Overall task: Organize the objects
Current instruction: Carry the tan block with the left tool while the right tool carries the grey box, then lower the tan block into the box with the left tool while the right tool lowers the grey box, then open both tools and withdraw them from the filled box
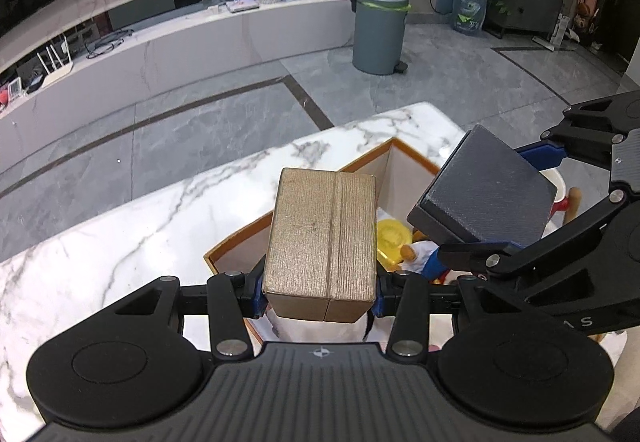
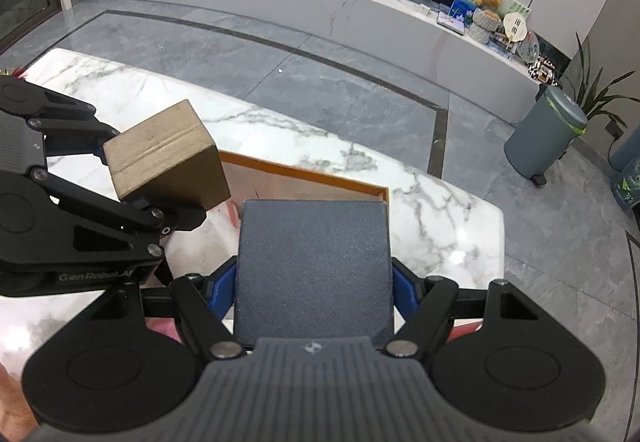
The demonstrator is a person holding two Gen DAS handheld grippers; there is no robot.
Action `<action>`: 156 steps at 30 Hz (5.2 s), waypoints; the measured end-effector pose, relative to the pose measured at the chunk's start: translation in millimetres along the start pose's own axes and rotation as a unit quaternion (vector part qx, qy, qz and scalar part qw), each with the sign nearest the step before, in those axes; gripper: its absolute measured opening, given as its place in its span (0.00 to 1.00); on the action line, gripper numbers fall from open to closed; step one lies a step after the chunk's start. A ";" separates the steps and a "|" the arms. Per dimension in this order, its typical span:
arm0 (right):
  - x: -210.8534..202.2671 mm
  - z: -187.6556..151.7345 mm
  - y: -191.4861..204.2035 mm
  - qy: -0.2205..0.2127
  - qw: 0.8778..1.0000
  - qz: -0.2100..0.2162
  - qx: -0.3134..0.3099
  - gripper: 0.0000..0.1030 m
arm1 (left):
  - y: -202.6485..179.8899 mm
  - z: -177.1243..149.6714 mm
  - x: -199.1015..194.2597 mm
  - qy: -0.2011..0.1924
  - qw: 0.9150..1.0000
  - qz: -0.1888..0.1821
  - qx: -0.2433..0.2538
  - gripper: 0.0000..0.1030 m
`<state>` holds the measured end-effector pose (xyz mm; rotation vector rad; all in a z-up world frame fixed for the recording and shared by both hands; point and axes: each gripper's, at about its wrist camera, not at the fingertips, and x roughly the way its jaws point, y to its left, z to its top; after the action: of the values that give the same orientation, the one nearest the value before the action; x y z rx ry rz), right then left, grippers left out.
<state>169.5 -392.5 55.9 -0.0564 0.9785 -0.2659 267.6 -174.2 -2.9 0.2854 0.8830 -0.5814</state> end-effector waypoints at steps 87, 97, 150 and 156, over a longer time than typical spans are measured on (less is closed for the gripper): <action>63.1 -34.4 20.3 -0.015 0.990 -0.017 -0.140 0.75 | -77.6 -87.8 34.8 -0.048 0.893 -0.068 0.442 0.76; 16.5 -48.0 31.4 -0.070 0.989 -0.075 -0.111 0.78 | -90.0 -98.7 16.4 -0.049 0.911 -0.077 0.403 0.73; -92.8 -146.1 44.6 -0.087 0.958 -0.111 0.250 0.99 | -36.0 -127.3 -83.9 -0.043 0.996 0.053 -0.055 1.00; -77.2 -163.0 51.4 -0.064 0.964 -0.091 0.242 0.99 | -44.3 -128.1 -77.8 -0.026 0.997 0.065 -0.043 1.00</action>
<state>4.3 -312.0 18.9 0.2821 0.7584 -0.6581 120.9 -122.8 -19.5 0.2467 0.8300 -0.4282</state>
